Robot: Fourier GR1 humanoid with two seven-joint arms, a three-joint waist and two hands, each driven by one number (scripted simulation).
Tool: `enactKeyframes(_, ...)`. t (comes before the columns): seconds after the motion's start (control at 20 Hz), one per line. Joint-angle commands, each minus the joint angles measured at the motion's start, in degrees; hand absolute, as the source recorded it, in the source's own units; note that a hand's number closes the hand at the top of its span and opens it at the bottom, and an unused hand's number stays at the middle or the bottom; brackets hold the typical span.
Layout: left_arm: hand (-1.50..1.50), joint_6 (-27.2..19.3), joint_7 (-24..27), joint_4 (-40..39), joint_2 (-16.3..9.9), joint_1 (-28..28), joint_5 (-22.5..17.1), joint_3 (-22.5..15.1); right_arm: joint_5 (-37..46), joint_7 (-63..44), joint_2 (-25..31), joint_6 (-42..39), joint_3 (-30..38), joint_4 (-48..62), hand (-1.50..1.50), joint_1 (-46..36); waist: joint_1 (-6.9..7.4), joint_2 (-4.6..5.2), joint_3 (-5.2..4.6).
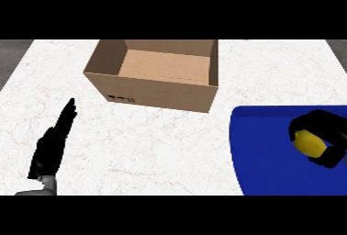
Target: Pick the lemon from the tray and place it in the cardboard box
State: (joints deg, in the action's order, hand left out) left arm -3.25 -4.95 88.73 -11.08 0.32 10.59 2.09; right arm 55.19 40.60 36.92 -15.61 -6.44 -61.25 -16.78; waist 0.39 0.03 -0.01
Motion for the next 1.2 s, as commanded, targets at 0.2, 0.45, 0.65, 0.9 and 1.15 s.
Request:
enactKeyframes(0.2, 0.0, 1.84, 0.13, -1.39, 0.99, -5.08, 0.68, -3.0, 4.4, -7.3, -6.53, 1.86, 1.56, 14.92, 1.5, -25.66, 7.22, 2.44, 0.24)
enactKeyframes(0.45, 0.0, 2.68, 0.46, -1.05, 0.36, -5.53, 0.63, -3.06, 5.66, -7.02, -9.25, 7.09, 3.39, 26.2, 1.5, -34.78, 7.44, 2.41, 0.26)
enactKeyframes(0.65, 0.0, 1.67, -1.4, -1.5, 1.22, -5.96, 1.21, -3.16, 5.97, -4.87, -9.3, 12.56, 5.39, 32.08, 1.5, -40.37, 6.2, 2.16, 0.24)
enactKeyframes(0.9, 0.0, 0.66, 0.47, -2.73, 1.7, -5.32, 1.0, -2.12, 2.02, 2.28, -8.06, 10.45, 9.68, 38.96, 1.5, -46.85, 5.07, 1.89, 0.15)
enactKeyframes(1.15, 0.0, 0.99, -0.03, -1.99, 0.82, -4.6, 0.67, -1.29, -8.14, 12.52, -8.56, -1.01, 17.03, 41.06, 1.5, -51.29, 4.35, 1.47, 0.15)
